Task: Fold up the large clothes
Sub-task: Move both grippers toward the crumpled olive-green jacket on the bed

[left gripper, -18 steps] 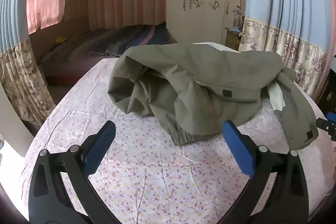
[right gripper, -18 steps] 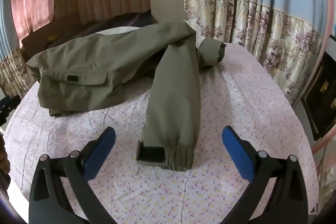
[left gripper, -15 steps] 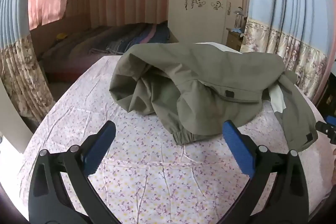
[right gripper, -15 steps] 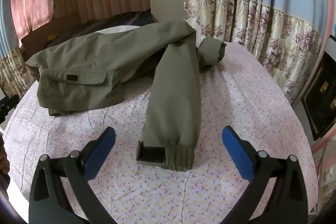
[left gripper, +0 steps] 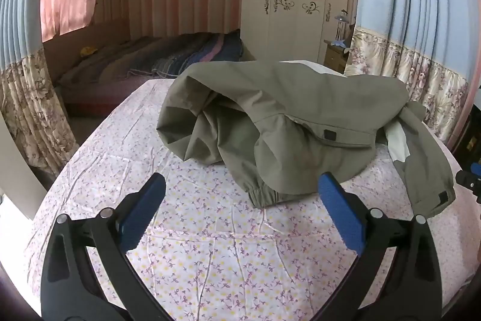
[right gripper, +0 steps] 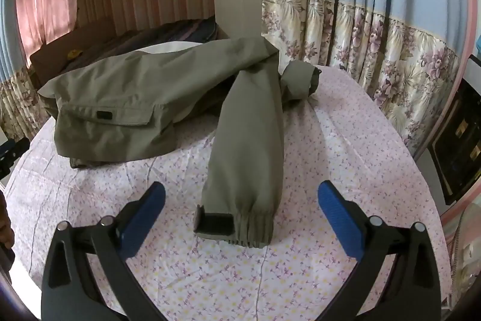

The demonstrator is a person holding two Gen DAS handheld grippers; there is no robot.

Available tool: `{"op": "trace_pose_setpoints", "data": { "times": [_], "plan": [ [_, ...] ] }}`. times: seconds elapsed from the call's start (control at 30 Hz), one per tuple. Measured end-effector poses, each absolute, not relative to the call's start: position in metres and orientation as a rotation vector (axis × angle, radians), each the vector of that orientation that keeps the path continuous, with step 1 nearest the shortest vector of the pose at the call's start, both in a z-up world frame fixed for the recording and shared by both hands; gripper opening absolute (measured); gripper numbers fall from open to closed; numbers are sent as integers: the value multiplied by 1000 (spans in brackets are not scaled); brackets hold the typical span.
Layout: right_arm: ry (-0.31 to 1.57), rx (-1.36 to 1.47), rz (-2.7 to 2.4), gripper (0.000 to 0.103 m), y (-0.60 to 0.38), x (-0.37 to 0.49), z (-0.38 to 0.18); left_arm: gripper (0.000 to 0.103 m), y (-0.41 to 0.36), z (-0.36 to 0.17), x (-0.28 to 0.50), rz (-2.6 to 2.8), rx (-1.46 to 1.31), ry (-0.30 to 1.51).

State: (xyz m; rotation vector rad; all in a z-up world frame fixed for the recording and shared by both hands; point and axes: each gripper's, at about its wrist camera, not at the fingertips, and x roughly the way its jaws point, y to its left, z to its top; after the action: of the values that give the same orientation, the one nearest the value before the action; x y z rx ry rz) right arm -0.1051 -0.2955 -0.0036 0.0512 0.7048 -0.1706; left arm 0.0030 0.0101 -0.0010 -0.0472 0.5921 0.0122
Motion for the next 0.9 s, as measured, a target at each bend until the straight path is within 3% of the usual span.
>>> {"op": "trace_pose_setpoints", "data": {
  "times": [0.9],
  "plan": [
    [687, 57, -174, 101, -301, -117, 1, 100, 17, 0, -3, 32, -54, 591]
  ]
}}
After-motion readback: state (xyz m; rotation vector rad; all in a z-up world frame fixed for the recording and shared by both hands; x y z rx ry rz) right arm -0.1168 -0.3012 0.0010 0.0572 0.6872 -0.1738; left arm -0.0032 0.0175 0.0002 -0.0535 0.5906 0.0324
